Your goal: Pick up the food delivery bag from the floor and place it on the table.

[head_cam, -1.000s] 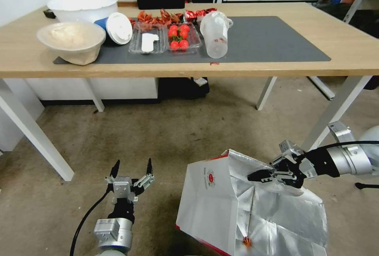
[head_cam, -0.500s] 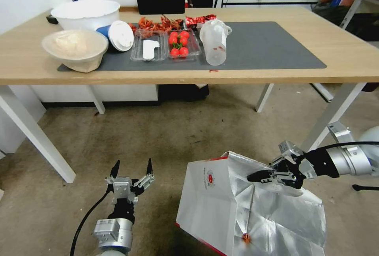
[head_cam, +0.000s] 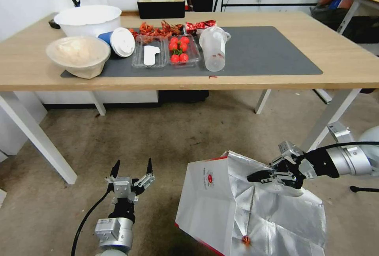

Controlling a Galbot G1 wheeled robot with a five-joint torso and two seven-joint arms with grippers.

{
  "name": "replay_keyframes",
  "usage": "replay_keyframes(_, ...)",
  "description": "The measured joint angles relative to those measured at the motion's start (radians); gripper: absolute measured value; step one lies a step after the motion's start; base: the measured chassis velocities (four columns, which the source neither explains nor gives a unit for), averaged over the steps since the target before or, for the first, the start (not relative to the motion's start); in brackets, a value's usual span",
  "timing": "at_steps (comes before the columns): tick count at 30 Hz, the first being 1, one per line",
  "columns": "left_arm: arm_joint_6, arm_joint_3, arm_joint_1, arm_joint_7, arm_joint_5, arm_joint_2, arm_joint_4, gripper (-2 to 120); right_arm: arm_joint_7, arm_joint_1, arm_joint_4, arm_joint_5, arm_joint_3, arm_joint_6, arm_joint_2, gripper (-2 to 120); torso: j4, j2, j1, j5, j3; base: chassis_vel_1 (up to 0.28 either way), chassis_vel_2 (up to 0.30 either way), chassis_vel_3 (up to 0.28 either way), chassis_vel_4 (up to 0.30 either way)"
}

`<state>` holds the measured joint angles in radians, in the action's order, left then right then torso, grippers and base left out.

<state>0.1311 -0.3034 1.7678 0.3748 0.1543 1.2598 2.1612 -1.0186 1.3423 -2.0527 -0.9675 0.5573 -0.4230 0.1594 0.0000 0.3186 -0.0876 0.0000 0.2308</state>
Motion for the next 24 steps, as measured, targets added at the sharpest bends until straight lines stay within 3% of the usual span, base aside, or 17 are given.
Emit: replay_keyframes(24,0.0,-0.003,-0.002,0.001,0.002,-0.001,0.001,100,0.001,-0.002,-0.003,-0.002,0.004,0.0,-0.006,0,0.0,0.097,-0.031,0.0,0.066,0.0,0.0,0.0,0.0)
